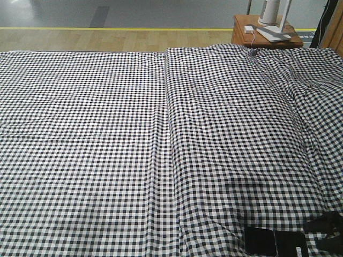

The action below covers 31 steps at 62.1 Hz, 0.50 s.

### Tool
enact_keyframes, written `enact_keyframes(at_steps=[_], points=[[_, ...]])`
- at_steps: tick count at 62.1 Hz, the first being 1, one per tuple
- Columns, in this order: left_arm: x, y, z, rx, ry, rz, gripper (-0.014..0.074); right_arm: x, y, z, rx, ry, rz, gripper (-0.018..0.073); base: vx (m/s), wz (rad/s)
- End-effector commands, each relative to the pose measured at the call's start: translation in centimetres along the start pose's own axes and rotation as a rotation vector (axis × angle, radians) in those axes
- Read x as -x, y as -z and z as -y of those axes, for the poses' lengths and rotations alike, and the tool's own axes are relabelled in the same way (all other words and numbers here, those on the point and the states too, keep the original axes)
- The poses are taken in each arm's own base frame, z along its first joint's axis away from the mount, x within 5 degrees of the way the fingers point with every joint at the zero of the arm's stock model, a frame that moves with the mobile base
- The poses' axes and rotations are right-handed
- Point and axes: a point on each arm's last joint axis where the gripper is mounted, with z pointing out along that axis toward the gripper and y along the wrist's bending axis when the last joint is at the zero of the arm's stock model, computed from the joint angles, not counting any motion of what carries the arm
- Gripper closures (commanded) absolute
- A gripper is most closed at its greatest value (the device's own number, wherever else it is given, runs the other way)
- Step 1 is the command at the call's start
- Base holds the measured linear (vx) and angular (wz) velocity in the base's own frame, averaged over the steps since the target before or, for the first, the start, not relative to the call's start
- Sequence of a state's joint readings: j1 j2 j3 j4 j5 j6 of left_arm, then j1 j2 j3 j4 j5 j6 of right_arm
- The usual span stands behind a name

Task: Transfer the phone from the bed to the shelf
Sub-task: 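Lower the right gripper onto the black phone and close on it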

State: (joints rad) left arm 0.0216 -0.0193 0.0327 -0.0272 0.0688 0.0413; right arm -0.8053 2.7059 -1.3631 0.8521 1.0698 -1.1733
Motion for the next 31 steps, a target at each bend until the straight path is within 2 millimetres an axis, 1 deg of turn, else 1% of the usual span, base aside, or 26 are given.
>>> enact_keyframes(at_steps=[1,31], points=[[1.6,0.2,0.0,0.002,0.019,0.107,0.0595,0.9,1.5,-1.3,0.05,0.045,0.024,-0.0033,0.0,0.0],[1.6,0.2,0.0,0.002,0.019,0.107,0.0595,0.1,-1.1,0.5,0.106,0.041,0.031,-0.0033,0.0,0.0]])
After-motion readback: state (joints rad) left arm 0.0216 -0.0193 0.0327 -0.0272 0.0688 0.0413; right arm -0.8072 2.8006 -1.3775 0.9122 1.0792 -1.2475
